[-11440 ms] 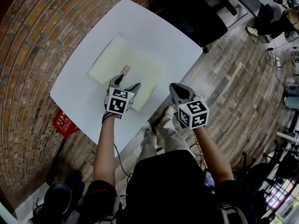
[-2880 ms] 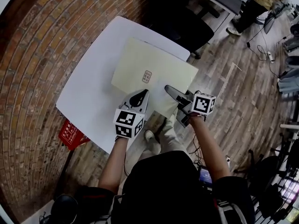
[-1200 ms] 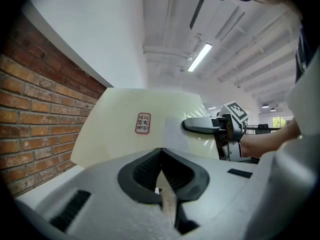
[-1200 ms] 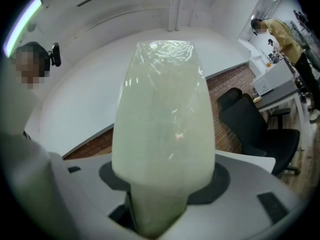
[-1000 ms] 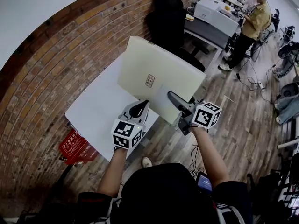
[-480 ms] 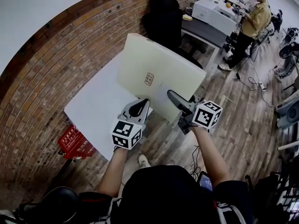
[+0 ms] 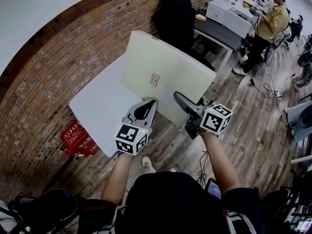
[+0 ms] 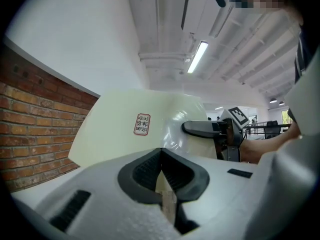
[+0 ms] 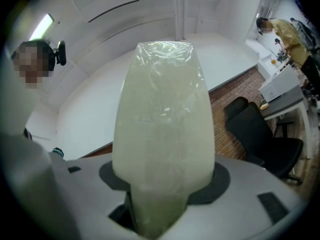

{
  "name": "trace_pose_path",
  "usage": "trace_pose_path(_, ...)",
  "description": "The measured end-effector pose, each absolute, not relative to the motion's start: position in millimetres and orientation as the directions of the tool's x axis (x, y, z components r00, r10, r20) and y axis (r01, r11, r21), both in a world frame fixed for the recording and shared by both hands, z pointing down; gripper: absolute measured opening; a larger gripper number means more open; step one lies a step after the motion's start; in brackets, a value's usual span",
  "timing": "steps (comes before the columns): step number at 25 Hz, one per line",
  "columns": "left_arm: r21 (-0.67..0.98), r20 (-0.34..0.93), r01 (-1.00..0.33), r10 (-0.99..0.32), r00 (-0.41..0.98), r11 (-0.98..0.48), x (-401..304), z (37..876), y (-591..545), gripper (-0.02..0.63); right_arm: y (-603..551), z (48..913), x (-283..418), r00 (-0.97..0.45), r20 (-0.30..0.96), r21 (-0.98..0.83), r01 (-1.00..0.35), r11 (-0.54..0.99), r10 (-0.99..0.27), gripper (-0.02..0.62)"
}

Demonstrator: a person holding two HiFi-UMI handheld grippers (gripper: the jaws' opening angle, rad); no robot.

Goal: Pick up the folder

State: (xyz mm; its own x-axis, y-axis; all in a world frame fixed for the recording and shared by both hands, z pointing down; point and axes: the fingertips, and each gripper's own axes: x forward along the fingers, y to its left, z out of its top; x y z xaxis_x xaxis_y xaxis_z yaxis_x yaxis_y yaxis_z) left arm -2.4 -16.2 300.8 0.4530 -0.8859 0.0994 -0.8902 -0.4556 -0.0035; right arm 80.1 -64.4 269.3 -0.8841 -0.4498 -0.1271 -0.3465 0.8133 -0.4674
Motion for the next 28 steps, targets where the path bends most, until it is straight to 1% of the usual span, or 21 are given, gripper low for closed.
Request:
trace_pose_path(8,-0.011,0.084,-0.914,-0.911,0.403,-0.405,8.1,292.8,9.8,0.018,-46.7,269.2,96.3,-0.897,-0.145,-0.471,-0.309,0.826,-0.418,0.278)
trace_pose_path(16,-0.012,0.080,-0.924,-0.921,0.381,-0.383,15.8,289.8,13.4,0.017,-42.4,268.5,110.0,-0.898,-0.155,-0.475,-0.298,0.828,-0.412,0.278)
trace_pose_path(28,-0.004,0.066,-0.929,-0.927,0.369,-0.370,-3.6,285.6,15.2,0.017,-41.5,261.1,91.4,-0.899,-0.153,-0.449,-0.306,0.840,-0.409,0.278)
